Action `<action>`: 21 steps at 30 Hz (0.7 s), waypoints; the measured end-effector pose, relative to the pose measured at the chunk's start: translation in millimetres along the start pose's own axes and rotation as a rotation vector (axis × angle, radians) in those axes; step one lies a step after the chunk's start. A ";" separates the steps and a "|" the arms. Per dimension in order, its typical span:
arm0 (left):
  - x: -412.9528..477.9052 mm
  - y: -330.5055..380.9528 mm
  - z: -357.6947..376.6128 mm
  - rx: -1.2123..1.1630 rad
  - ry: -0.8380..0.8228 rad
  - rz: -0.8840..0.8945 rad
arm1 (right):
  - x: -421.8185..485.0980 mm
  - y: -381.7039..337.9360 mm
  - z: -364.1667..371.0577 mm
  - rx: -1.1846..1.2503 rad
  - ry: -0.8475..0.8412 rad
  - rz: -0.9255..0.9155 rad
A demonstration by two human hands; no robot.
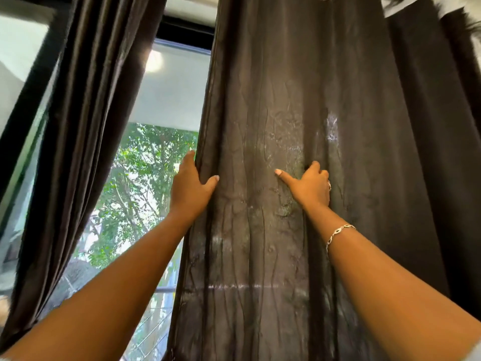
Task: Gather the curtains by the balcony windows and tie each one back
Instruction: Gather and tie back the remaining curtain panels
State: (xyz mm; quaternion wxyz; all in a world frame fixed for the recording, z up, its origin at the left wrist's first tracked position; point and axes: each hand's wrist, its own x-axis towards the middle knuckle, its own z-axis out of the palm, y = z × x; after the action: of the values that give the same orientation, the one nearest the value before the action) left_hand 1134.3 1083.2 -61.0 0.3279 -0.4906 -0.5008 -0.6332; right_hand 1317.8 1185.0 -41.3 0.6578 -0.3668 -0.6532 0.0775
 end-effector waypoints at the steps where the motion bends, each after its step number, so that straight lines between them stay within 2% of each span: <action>1: 3.6 1.8 3.1 -0.033 0.006 -0.022 | 7.0 -2.2 -1.3 0.018 0.006 0.029; 4: 12.1 6.2 9.5 -0.058 0.037 -0.050 | 24.4 -5.2 -4.0 0.011 -0.021 0.053; 9: 17.5 19.2 20.1 -0.092 0.069 -0.110 | 38.8 2.0 -3.2 -0.088 -0.046 -0.060; 15: 8.1 50.5 57.6 -0.071 0.093 0.063 | 55.3 28.1 -3.7 -0.210 -0.008 -0.267; 17: 5.8 63.6 75.9 -0.108 0.102 0.104 | 65.6 40.2 -8.0 -0.224 -0.001 -0.298; 21: 4.1 88.4 108.7 -0.158 0.224 0.137 | 90.3 66.1 -24.7 -0.278 -0.002 -0.312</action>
State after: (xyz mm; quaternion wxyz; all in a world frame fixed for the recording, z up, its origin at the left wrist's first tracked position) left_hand 1245.0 1162.5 -27.7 0.3847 -0.4741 -0.3749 -0.6976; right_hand 1377.4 1275.5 -4.5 0.6040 -0.3485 -0.7073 -0.1159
